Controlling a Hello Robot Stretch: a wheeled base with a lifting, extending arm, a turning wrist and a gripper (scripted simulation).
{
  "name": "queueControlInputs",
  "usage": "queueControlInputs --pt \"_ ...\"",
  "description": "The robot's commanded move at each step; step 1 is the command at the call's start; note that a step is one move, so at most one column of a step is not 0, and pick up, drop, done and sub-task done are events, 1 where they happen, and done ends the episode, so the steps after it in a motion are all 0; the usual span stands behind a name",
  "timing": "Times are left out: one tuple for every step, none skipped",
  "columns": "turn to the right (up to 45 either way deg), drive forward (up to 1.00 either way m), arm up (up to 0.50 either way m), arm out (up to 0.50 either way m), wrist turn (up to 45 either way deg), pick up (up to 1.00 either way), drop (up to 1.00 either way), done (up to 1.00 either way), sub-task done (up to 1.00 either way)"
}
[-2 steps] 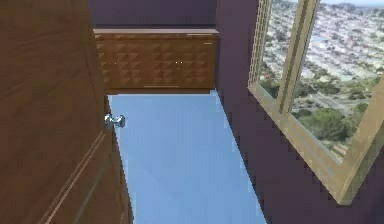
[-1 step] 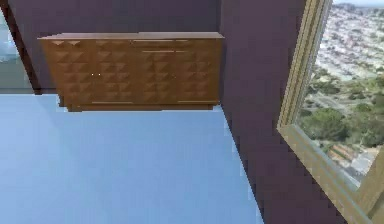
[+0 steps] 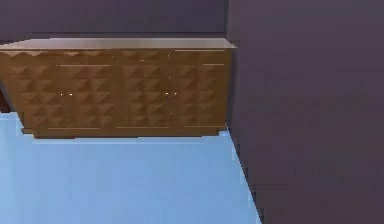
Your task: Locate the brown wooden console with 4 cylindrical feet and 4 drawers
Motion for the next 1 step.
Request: queueControlInputs --pt "-45.0 0.0 0.0 0.0 0.0 0.0 0.0 0.0 0.0"
